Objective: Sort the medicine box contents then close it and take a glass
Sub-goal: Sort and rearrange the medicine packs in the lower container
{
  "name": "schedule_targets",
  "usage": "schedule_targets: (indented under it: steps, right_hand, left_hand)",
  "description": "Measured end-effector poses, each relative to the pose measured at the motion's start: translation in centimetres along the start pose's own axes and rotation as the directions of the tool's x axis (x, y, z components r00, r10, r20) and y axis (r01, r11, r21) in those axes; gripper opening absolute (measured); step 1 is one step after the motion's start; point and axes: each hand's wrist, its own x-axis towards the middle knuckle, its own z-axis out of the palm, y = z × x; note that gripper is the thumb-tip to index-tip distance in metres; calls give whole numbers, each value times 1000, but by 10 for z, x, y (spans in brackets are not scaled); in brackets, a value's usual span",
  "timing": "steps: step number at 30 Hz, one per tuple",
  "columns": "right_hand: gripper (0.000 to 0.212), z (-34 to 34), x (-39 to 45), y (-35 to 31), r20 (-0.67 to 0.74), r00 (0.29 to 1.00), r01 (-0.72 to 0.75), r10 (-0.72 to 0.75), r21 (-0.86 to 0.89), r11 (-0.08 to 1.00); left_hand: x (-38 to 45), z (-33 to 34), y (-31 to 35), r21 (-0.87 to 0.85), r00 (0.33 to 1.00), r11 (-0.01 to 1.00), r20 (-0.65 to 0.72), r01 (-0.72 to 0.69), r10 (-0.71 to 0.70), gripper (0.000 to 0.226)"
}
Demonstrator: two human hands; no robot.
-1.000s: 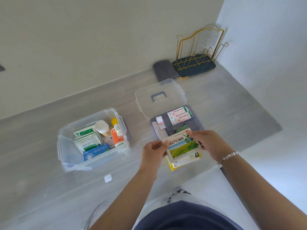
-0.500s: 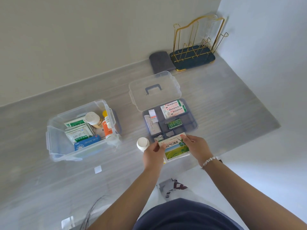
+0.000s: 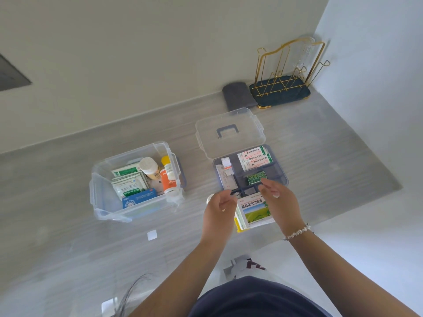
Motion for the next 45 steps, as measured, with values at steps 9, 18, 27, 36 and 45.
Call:
schedule_targets:
  steps: [9, 18, 27, 36, 45]
  right_hand:
    - [16, 49, -27, -87, 144, 973, 128, -180, 308, 943]
    - [15, 129, -37, -147, 320, 908, 159, -272, 338, 928]
    - [19, 196, -13, -164, 516, 828, 265, -217, -19, 964]
    - [37, 244, 21, -170, 655, 740, 273, 153, -500, 822]
    - [4, 261, 33, -171, 668, 661, 62, 341, -501, 863]
  left_hand:
    - [3, -86, 27, -26, 983, 984, -60, -177, 175, 14]
    - [28, -190, 18, 44, 984, 989, -104, -141, 145, 25]
    - [84, -257, 0, 329, 999, 944, -28, -16, 27, 15]
    - [126, -247, -4, 614, 960, 777, 110, 138, -258, 30]
    - [142, -256, -20, 507, 967, 857, 155, 96, -200, 41]
